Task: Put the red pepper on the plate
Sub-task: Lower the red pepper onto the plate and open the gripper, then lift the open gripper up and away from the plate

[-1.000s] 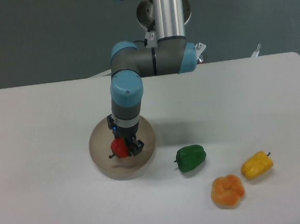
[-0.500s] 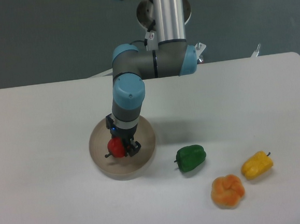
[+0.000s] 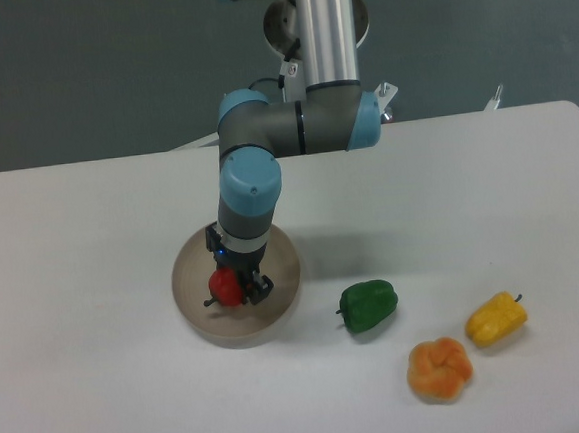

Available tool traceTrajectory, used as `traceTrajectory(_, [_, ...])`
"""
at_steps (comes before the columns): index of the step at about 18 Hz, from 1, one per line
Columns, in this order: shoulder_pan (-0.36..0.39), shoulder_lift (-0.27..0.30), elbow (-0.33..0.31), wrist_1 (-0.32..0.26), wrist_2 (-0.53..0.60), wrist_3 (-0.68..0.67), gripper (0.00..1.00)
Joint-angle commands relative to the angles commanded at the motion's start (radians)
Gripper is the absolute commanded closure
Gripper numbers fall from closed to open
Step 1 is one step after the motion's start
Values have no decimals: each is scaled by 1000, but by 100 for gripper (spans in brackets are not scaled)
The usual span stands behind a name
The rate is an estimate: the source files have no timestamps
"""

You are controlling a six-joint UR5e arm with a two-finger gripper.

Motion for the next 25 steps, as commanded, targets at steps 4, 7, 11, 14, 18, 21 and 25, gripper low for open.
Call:
traceTrajectory(4, [2, 2, 0, 0, 0, -2, 44])
traceTrajectory(7, [3, 3, 2, 0, -2, 0, 29])
traceTrajectory(11, [6, 12, 9, 0, -2, -2, 7])
traceTrajectory(14, [6, 15, 9, 0, -2, -2, 2])
traceTrajectory(18, [34, 41, 9, -5, -9, 0, 0])
traceTrajectory(21, [75, 83, 12, -12, -6, 2, 0])
traceTrajectory(25, [158, 113, 58, -18, 1, 3, 0])
